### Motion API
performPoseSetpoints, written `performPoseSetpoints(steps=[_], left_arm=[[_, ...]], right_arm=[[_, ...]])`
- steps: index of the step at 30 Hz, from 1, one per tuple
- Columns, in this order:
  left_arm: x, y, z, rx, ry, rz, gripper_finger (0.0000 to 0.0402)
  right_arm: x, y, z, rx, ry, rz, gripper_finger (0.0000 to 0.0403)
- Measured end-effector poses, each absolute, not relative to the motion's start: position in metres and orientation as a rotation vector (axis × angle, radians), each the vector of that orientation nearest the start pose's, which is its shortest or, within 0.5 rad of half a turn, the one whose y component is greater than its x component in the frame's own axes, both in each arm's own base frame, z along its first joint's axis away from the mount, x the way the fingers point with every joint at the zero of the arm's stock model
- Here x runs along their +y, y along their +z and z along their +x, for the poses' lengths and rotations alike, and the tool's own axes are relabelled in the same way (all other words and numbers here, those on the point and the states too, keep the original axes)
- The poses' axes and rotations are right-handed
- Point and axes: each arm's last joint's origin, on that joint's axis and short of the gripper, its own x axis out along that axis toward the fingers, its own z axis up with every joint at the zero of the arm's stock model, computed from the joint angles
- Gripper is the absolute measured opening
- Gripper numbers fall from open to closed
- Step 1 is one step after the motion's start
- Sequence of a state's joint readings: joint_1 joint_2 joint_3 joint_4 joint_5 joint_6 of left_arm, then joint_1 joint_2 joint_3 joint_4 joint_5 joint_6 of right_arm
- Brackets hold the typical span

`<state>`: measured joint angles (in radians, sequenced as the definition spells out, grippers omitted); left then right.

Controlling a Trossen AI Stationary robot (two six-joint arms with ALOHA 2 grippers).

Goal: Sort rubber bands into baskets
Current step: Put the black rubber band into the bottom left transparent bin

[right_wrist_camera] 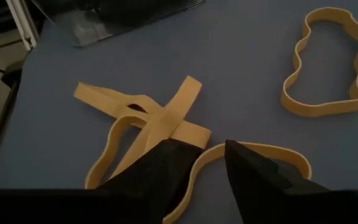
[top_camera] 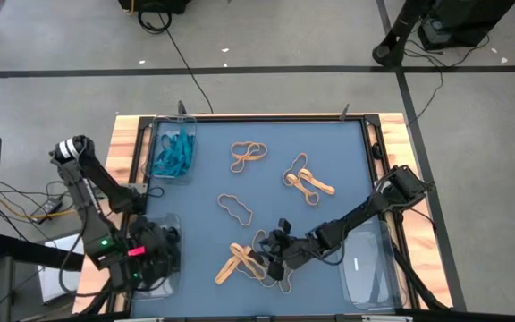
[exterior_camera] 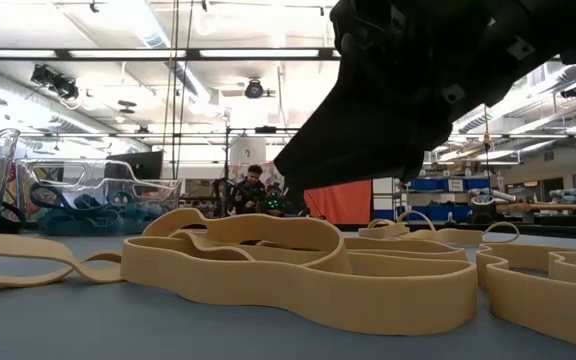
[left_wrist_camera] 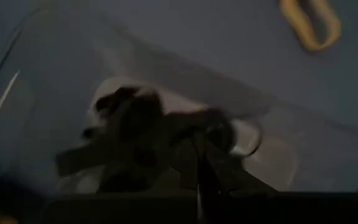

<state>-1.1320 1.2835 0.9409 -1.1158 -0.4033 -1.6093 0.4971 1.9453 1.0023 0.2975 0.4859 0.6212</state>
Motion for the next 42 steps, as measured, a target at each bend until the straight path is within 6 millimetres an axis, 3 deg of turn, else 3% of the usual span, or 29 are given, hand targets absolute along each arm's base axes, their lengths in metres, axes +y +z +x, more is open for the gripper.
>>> performPoseSetpoints(steps=[6,9,13,17,20,25,32,39,42], left_arm=[[-0.181,0.231,0.09,1.15,0.39,-0.399,0.0005],[-0.181,0.225,0.09,1.144,0.384,-0.414,0.0019],[-0.181,0.221,0.087,1.191,0.377,-0.406,0.0077],[-0.182,0.22,0.081,1.241,0.383,-0.417,0.014],[-0.183,0.22,0.076,1.287,0.399,-0.438,0.0164],[-0.179,0.22,0.071,1.252,0.455,-0.412,0.0167],[-0.171,0.223,0.074,1.044,0.48,-0.322,0.0167],[-0.168,0.233,0.078,0.878,0.482,-0.276,0.0166],[-0.17,0.241,0.082,0.734,0.451,-0.284,0.0166]], right_arm=[[0.172,0.13,0.343,0.545,-0.172,0.285,0.0185],[0.174,0.118,0.346,0.534,-0.177,0.308,0.0197],[0.178,0.098,0.353,0.568,-0.156,0.308,0.02],[0.179,0.103,0.356,0.57,-0.161,0.304,0.0194],[0.179,0.102,0.354,0.588,-0.155,0.3,0.0188],[0.18,0.101,0.354,0.61,-0.116,0.313,0.0162],[0.181,0.1,0.354,0.631,-0.09,0.318,0.0111],[0.179,0.099,0.354,0.652,-0.054,0.29,0.0014],[0.178,0.104,0.354,0.635,-0.084,0.274,0.0013]])
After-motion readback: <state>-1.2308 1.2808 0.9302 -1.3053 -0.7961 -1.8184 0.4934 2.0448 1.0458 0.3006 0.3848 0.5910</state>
